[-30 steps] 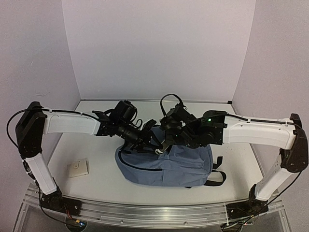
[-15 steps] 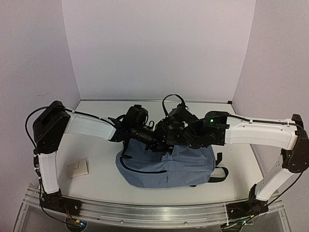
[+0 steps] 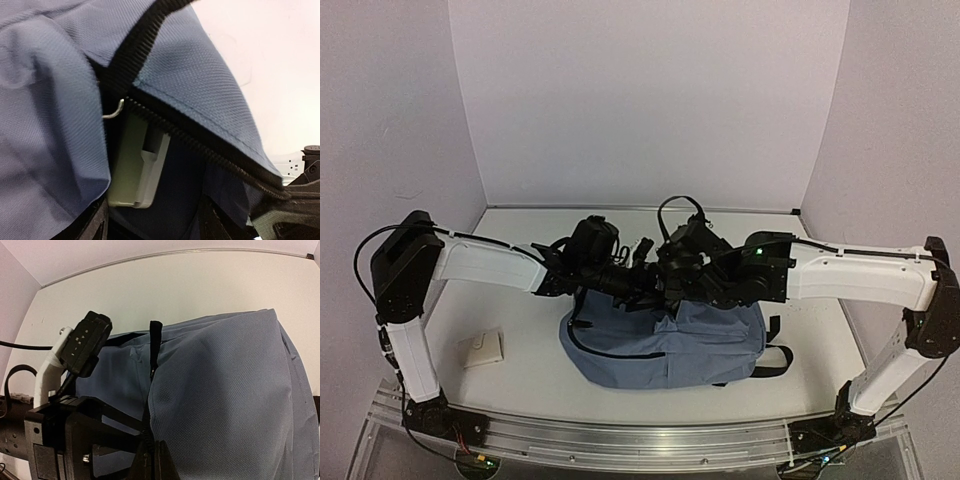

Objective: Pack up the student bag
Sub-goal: Place the stationery in the student bag.

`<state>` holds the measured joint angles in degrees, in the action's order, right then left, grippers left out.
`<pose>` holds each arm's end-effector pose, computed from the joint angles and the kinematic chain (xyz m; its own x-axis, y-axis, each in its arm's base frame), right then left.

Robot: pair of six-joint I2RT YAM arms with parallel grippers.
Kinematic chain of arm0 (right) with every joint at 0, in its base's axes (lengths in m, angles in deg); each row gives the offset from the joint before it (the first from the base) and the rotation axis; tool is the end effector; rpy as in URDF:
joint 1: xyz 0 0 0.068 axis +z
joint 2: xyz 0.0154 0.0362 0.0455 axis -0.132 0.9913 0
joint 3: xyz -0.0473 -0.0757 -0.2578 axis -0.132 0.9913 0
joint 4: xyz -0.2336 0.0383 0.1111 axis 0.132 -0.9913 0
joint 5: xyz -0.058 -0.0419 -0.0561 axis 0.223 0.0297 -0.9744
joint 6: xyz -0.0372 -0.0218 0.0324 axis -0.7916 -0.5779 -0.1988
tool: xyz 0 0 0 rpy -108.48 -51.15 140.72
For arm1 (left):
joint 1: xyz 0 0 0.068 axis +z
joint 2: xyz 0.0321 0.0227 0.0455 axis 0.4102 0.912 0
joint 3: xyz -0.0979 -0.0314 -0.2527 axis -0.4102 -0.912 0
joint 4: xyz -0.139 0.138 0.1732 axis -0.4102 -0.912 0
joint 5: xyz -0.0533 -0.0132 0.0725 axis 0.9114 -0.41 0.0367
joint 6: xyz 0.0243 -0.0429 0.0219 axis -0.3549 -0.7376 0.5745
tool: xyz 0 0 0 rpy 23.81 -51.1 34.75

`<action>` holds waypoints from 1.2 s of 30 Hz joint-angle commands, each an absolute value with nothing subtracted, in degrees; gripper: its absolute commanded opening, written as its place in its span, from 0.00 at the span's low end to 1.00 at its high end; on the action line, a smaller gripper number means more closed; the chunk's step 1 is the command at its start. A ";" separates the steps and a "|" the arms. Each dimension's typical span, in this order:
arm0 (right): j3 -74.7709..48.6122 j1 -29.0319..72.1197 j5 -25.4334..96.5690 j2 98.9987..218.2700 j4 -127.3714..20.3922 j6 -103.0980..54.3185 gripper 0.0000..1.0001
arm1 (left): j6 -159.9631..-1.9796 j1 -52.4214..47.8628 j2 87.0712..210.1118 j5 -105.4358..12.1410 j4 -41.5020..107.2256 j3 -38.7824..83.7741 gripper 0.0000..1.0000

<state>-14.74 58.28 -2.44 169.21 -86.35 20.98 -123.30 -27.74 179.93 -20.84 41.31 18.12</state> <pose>0.1597 0.3122 0.2971 -0.6981 0.1088 -0.7077 -0.1583 0.9404 0.3008 0.2402 -0.3394 0.2097 -0.9452 0.1217 -0.3028 0.3263 0.3748 -0.8678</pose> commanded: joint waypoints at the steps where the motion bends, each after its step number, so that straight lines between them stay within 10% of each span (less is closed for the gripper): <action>1: -15.57 58.34 -4.74 165.15 -81.07 21.79 0.00 | -121.28 -27.73 175.67 -25.14 38.60 17.14 0.60; 25: -13.21 58.34 -5.48 163.77 -78.86 21.49 0.00 | -132.03 -10.19 141.52 -53.20 -2.59 -6.70 0.98; 36: -13.13 58.33 -4.95 164.20 -78.14 20.88 0.00 | -138.79 -2.36 138.32 -66.75 -14.35 -12.25 0.99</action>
<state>-11.97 58.28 -2.64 167.64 -83.29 21.13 -136.02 -3.62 138.50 -58.02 -7.33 -13.69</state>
